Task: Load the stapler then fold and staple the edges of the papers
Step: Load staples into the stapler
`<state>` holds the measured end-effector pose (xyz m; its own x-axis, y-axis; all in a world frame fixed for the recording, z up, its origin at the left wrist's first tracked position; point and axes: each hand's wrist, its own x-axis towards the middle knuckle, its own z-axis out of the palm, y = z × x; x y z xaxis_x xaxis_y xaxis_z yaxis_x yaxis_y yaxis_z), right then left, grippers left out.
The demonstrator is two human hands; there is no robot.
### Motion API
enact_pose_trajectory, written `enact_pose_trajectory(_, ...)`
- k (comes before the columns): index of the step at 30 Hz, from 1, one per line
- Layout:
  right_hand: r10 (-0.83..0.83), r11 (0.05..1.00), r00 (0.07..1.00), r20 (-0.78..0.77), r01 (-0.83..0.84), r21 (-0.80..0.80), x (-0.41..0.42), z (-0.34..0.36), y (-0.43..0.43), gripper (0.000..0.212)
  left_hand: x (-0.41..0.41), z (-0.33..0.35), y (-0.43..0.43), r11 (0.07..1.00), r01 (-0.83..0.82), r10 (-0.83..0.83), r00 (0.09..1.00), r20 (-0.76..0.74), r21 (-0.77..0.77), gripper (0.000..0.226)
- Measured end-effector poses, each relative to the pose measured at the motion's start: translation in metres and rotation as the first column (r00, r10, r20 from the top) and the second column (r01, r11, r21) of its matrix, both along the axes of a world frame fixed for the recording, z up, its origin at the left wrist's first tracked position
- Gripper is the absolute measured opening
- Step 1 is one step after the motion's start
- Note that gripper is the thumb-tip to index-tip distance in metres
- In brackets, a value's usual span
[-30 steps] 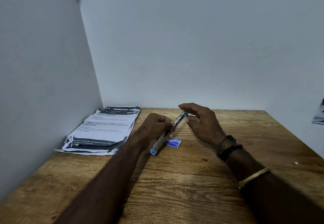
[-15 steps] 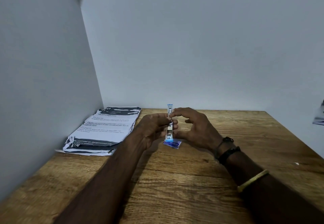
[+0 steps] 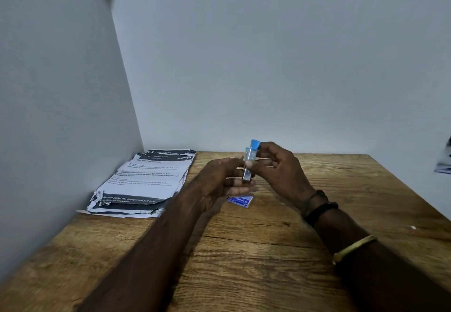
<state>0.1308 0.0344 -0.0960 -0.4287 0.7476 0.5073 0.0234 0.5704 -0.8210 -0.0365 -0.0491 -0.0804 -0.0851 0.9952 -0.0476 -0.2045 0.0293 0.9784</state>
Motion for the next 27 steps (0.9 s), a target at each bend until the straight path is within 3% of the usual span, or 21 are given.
enact_pose_trajectory(3, 0.020, 0.997, 0.997, -0.077, -0.026, -0.074, 0.0021, 0.0010, 0.0021, 0.055, 0.0023, 0.0001, -0.0004, 0.999, 0.029, -0.029, 0.999, -0.042, 0.014, 0.043)
enact_pose_trajectory(7, 0.090, 0.978, 0.987, -0.135, -0.114, -0.177, -0.0008, 0.0018, -0.0002, 0.062, -0.0011, -0.0008, -0.0006, 0.999, 0.021, -0.019, 0.999, -0.044, 0.030, 0.031)
enact_pose_trajectory(14, 0.109, 0.909, 0.956, -0.272, -0.207, -0.362, 0.0002, 0.0053, -0.0012, 0.069, -0.0020, -0.0015, -0.0030, 0.990, 0.108, -0.098, 0.990, -0.103, 0.094, 0.036)
enact_pose_trajectory(18, 0.085, 0.888, 0.951, -0.296, -0.207, -0.410, 0.0011, 0.0068, -0.0038, 0.070, 0.0007, -0.0003, -0.0032, 0.992, 0.085, -0.067, 0.982, -0.178, 0.094, 0.038)
enact_pose_trajectory(21, 0.049, 0.893, 0.951, -0.306, -0.179, -0.412, 0.0012, 0.0072, -0.0030, 0.059, 0.0034, 0.0008, -0.0045, 0.994, 0.081, -0.063, 0.973, -0.222, 0.075, 0.038)
enact_pose_trajectory(27, 0.020, 0.909, 0.953, -0.301, -0.143, -0.391, 0.0009, 0.0086, -0.0021, 0.057, 0.0069, -0.0009, -0.0038, 0.993, 0.090, -0.071, 0.968, -0.240, 0.070, 0.035)
